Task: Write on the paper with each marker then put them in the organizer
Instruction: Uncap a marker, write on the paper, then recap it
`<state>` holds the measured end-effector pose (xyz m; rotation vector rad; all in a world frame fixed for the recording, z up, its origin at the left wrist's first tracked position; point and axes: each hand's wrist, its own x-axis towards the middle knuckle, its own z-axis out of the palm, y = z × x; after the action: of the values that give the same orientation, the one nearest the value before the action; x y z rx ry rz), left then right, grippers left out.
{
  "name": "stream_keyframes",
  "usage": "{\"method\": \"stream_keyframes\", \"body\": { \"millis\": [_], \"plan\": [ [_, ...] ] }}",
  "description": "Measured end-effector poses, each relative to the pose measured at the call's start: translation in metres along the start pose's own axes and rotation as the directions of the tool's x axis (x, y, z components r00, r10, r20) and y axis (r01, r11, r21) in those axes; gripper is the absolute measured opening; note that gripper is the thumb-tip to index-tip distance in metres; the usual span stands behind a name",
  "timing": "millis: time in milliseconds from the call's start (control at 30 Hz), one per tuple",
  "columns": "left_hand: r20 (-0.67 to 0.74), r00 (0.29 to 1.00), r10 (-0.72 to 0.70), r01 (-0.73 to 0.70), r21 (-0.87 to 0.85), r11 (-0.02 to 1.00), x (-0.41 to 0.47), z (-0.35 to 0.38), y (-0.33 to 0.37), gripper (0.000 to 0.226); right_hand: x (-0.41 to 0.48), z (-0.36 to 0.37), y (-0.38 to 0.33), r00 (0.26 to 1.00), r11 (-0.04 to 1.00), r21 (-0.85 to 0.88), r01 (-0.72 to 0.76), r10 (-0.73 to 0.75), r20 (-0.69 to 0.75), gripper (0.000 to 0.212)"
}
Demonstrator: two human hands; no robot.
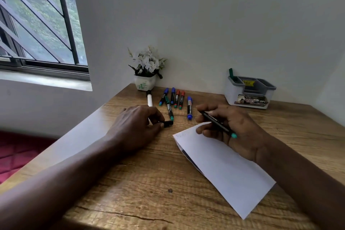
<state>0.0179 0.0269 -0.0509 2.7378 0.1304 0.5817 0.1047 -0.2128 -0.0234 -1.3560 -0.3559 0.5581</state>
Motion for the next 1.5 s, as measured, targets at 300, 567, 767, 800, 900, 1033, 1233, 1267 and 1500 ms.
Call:
{"method": "stream_keyframes", "body": {
  "millis": [300, 567, 767, 800, 900, 1033, 1233, 1267, 1500],
  "plan": [
    [0.035, 0.989, -0.141, 0.136, 0.116, 0.984, -0.004, -0.001, 0.004, 0.086, 0.001, -0.005, 0.007, 0.923, 0.865, -0.354, 0.354, -0.384, -0.014, 0.007],
    [0.179, 0.964, -0.195, 0.173, 0.132, 0.976, -0.003, 0.002, 0.006, 0.129, 0.001, 0.008, 0.026, 0.923, 0.690, -0.632, 0.352, -0.369, 0.111, 0.024],
    [0.294, 0.930, -0.219, 0.168, 0.188, 0.968, 0.003, 0.003, 0.004, 0.134, -0.002, 0.017, 0.022, 0.957, 0.833, -0.474, 0.284, -0.277, 0.086, 0.033],
    [0.297, 0.929, -0.220, 0.168, 0.189, 0.967, 0.004, 0.004, 0.003, 0.135, -0.003, 0.017, 0.021, 0.958, 0.827, -0.486, 0.283, -0.269, 0.100, 0.031],
    [0.296, 0.931, -0.215, 0.158, 0.204, 0.966, 0.004, 0.005, 0.000, 0.135, -0.004, 0.017, 0.019, 0.973, 0.823, -0.519, 0.229, -0.198, 0.116, 0.013],
    [0.307, 0.927, -0.216, 0.154, 0.213, 0.965, 0.003, 0.004, 0.001, 0.134, -0.006, 0.020, 0.018, 0.989, 0.831, -0.537, 0.144, -0.111, 0.093, 0.013],
    [0.347, 0.909, -0.231, 0.167, 0.205, 0.965, 0.001, -0.001, 0.005, 0.136, -0.003, 0.025, 0.023, 0.974, 0.774, -0.595, 0.217, -0.212, 0.079, 0.008],
    [0.348, 0.908, -0.232, 0.168, 0.205, 0.964, 0.001, -0.001, 0.005, 0.136, -0.002, 0.026, 0.025, 0.969, 0.744, -0.628, 0.229, -0.234, 0.076, 0.009],
    [0.350, 0.908, -0.232, 0.162, 0.218, 0.962, 0.003, 0.000, 0.005, 0.129, 0.003, 0.025, 0.031, 0.940, 0.604, -0.744, 0.286, -0.327, 0.096, 0.012]
  ]
}}
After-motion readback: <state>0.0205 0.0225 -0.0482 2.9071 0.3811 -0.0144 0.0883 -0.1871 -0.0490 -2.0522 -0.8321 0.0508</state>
